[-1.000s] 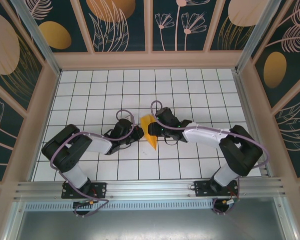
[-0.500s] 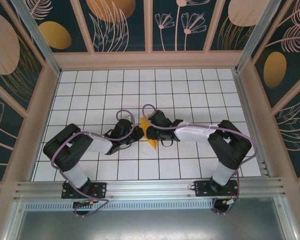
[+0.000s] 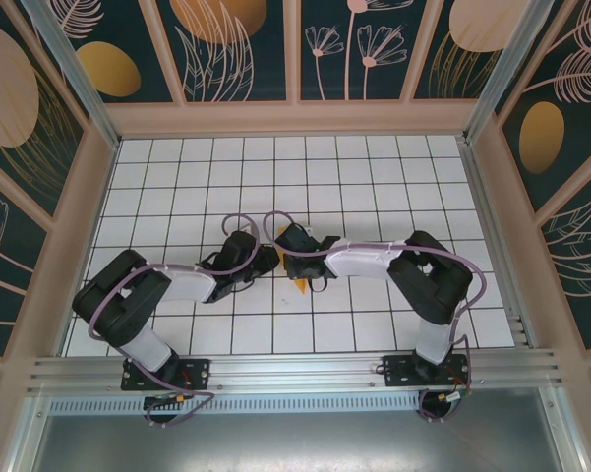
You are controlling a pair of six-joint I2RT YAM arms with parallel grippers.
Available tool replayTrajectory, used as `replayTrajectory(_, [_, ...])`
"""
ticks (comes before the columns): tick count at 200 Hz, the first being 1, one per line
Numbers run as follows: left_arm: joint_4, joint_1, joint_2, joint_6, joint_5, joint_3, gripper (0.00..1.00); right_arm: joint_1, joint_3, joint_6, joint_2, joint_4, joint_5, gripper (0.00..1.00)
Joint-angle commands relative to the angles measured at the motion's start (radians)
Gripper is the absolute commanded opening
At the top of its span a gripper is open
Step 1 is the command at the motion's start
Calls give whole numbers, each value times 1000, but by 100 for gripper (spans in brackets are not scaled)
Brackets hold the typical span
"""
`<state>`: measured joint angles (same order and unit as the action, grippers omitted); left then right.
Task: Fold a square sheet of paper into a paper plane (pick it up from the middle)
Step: Move a paper plane to the center of the table.
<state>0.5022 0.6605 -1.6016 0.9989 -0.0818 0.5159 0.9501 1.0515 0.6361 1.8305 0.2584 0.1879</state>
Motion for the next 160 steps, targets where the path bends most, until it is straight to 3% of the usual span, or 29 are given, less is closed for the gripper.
replayTrajectory(1, [-139, -19, 68, -14, 84, 18, 28, 24, 49, 50, 39, 72, 84, 25])
replayTrajectory(58, [-299, -52, 209, -31, 200, -17, 47, 46, 100, 92, 80, 112, 130, 13])
replayTrajectory(93, [-385, -53, 283, -35, 277, -30, 72, 38, 127, 101, 46, 147, 202, 6])
replayTrajectory(135, [-546, -56, 434, -66, 439, -21, 98, -83, 152, 17, -2, 104, 175, 5])
replayTrajectory(160, [-609, -67, 499, -95, 497, -7, 99, -157, 198, -51, 62, 71, 101, 5])
